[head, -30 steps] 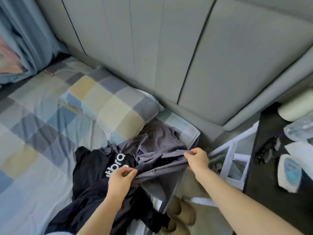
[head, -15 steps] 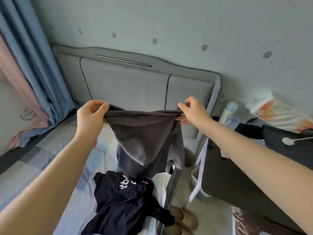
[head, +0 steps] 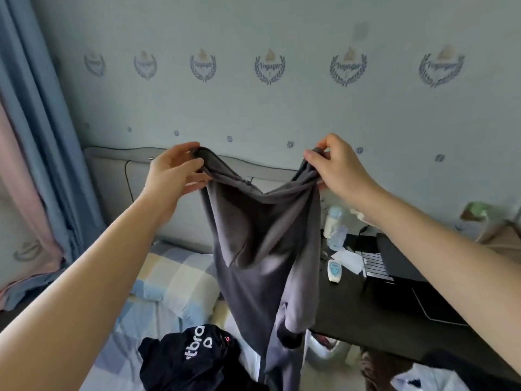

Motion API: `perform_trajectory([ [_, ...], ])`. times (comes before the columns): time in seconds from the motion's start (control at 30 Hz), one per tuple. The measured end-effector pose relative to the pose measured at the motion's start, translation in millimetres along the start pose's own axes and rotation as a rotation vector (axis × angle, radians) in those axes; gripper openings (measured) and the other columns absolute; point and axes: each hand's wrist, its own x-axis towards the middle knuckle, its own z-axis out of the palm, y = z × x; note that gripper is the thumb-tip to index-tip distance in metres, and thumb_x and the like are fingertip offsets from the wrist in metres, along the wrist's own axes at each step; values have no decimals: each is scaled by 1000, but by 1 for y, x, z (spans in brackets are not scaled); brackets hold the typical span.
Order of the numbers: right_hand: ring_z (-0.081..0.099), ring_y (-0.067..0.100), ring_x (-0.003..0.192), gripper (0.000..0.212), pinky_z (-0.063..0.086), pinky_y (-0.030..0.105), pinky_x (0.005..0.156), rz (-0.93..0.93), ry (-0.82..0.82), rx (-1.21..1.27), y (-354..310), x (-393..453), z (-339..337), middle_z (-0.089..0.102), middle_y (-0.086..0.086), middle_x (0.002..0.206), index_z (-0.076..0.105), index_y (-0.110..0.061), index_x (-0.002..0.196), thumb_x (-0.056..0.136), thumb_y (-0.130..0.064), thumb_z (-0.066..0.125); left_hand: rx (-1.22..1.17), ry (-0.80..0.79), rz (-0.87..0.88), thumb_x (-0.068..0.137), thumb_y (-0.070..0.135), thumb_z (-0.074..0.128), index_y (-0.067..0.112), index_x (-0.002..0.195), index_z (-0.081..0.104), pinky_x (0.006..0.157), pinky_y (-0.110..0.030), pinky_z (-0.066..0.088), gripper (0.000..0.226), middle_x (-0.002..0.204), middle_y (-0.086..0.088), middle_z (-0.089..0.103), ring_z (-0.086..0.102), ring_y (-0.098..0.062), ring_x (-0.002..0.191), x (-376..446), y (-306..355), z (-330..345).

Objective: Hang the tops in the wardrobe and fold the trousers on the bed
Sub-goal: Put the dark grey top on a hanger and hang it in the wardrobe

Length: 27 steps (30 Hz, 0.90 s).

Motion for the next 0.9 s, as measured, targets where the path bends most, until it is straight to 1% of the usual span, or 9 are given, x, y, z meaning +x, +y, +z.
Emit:
perform_trajectory([
  [0.13, 50, 6, 59, 19, 37, 22, 57, 8, -177, -127, -5, -42, -44, 60, -1, 74, 50, -23, 80, 87, -25, 67, 7, -107, -8, 90, -10, 47, 14, 116, 64, 60, -25, 56, 40, 110, -7, 63, 68, -21, 62, -24, 12, 50],
  [0.27, 57, 17, 60, 17, 51, 28, 54, 155, -429, -94, -1, -103, -94, 61, 11, 75, 55, -14, 87, 86, -23, 70, -85, -271, -49, 88, -5, 61, 15, 93, 66, 64, -28, 54, 22, 86, -4, 62, 60, -18, 70, -58, 26, 121],
  [0.43, 67, 11, 78, 23, 56, 28, 78, 328, -758, -177, 0, -168, -165, 70, -1, 80, 60, -11, 96, 90, -32, 64, -94, -571, -72, 86, -10, 63, 15, 75, 51, 59, -29, 46, 30, 72, -5, 57, 57, -19, 64, -122, 45, 211],
  [0.53, 69, 10, 85, 41, 55, 35, 87, 316, -484, -376, 15, -188, -204, 72, -2, 91, 59, -19, 104, 84, -54, 60, -82, -758, -55, 87, -10, 60, 13, 76, 49, 55, -25, 48, 29, 70, -6, 57, 55, -18, 60, -162, 60, 258],
  [0.6, 63, 1, 89, 44, 54, 26, 83, 293, -345, -415, 21, -205, -228, 66, -11, 97, 58, -27, 109, 80, -60, 62, -80, -917, -28, 87, -13, 58, 12, 77, 49, 56, -24, 50, 28, 70, -7, 57, 56, -18, 60, -190, 70, 289],
  [0.67, 63, -6, 81, 24, 50, 13, 69, 325, -376, -262, 26, -223, -246, 67, -14, 90, 63, -23, 105, 88, -39, 64, -42, -1047, -5, 87, -13, 58, 11, 78, 51, 60, -23, 51, 26, 71, -6, 59, 58, -18, 63, -214, 77, 317],
  [0.73, 66, -4, 74, 9, 50, 12, 66, 399, -369, -169, 30, -244, -266, 70, -10, 82, 67, -14, 97, 93, -17, 60, 14, -1107, 20, 87, -13, 59, 10, 81, 55, 63, -21, 51, 24, 73, -5, 61, 60, -15, 66, -230, 80, 339],
  [0.83, 71, 16, 81, 25, 57, 34, 83, 546, -307, -57, 33, -279, -301, 74, 2, 83, 71, -21, 75, 94, -16, 56, 135, -1081, 1, 86, -7, 65, 11, 87, 66, 73, -21, 53, 18, 83, -5, 68, 64, -14, 77, -243, 73, 363],
  [0.9, 68, 20, 74, 33, 57, 36, 77, 613, -216, 92, 29, -303, -323, 71, 6, 79, 69, -20, 67, 95, -15, 53, 218, -1036, -64, 86, -2, 67, 13, 95, 71, 87, -30, 56, 18, 92, -5, 73, 67, -19, 87, -251, 58, 380],
])
